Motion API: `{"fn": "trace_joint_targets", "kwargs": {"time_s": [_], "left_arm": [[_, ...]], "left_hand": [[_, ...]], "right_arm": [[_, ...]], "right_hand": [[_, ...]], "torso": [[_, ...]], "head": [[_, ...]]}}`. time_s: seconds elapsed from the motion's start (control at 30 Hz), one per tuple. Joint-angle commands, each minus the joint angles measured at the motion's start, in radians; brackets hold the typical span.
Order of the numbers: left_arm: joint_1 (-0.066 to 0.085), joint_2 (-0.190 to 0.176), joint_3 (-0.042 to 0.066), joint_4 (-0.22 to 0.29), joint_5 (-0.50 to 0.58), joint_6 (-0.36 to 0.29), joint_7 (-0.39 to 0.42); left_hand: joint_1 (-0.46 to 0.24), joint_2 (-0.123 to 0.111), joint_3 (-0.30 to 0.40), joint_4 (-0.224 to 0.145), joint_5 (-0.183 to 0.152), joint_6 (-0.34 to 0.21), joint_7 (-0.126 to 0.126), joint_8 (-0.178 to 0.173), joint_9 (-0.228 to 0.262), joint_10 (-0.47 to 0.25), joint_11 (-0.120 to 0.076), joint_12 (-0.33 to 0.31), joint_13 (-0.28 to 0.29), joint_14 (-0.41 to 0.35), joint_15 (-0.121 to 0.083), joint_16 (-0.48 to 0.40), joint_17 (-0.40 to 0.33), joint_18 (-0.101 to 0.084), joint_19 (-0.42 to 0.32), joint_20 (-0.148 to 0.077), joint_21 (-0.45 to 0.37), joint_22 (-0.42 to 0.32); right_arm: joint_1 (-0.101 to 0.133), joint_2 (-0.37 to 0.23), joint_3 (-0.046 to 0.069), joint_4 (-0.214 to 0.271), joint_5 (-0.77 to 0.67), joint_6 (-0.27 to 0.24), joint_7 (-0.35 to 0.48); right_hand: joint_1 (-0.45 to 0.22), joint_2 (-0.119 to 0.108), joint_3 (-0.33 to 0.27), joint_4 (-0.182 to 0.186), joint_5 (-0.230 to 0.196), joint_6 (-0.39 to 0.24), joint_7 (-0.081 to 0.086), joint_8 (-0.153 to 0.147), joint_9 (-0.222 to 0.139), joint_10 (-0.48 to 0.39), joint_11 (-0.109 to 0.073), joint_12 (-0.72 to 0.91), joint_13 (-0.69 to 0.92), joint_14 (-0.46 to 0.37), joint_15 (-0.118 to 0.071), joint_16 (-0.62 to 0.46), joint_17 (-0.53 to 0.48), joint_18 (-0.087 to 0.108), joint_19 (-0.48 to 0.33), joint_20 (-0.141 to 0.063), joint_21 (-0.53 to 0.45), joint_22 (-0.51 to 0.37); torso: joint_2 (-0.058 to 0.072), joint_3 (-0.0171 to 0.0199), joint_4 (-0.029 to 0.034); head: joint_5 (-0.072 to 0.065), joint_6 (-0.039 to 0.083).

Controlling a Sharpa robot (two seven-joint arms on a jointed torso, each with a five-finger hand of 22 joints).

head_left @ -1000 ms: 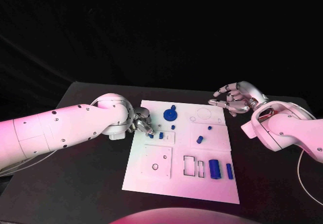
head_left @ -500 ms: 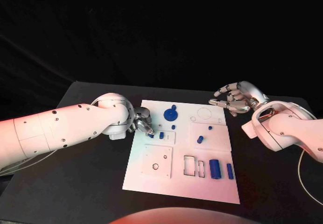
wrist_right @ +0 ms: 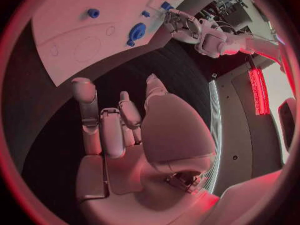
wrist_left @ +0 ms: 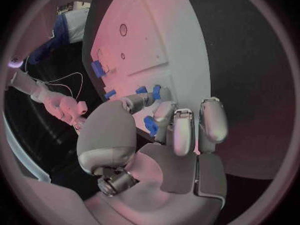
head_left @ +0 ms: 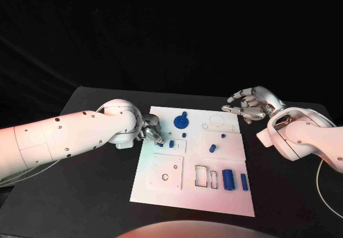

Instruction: Assemble the parts on the task board

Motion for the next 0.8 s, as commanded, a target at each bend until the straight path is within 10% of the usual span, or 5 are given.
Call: {"fn": "trace_joint_targets", "kwargs": {"time_s": [0.03,0.8], "left_arm": [[-0.003,0.002,-0.002,0.004,0.001,0.016,0.002],[-0.003,0.004,-0.002,-0.003,0.006,0.012,0.002]], "left_hand": [[-0.015,-0.017,0.018,-0.010,-0.007,0.012,-0.005,0.006,0.002,0.004,-0.002,0.004,0.000,0.072,-0.004,0.004,0.130,-0.020,0.005,-0.002,-0.004,0.002],[-0.074,-0.022,-0.134,0.083,-0.012,0.031,-0.005,-0.001,-0.001,0.005,-0.001,0.000,-0.001,0.072,-0.003,0.004,0.130,-0.021,0.007,-0.003,-0.007,0.002]], "right_arm": [[0.000,0.000,0.000,0.001,-0.005,0.000,0.008],[0.000,-0.001,0.000,0.002,-0.005,-0.001,0.008]], "right_hand": [[-0.005,0.007,-0.006,-0.001,-0.002,-0.007,-0.003,0.002,0.002,-0.008,0.000,-0.005,0.000,0.025,-0.004,-0.004,-0.001,0.015,-0.006,-0.001,-0.005,0.000],[-0.013,0.009,-0.009,-0.001,-0.002,-0.009,-0.003,0.005,0.001,-0.007,0.000,-0.004,-0.001,0.026,-0.005,-0.006,-0.002,0.014,-0.003,-0.002,-0.010,-0.002]], "torso": [[0.000,-0.0001,-0.0004],[0.000,-0.0002,-0.0004]], "head": [[-0.001,0.000],[-0.002,-0.001]]}}
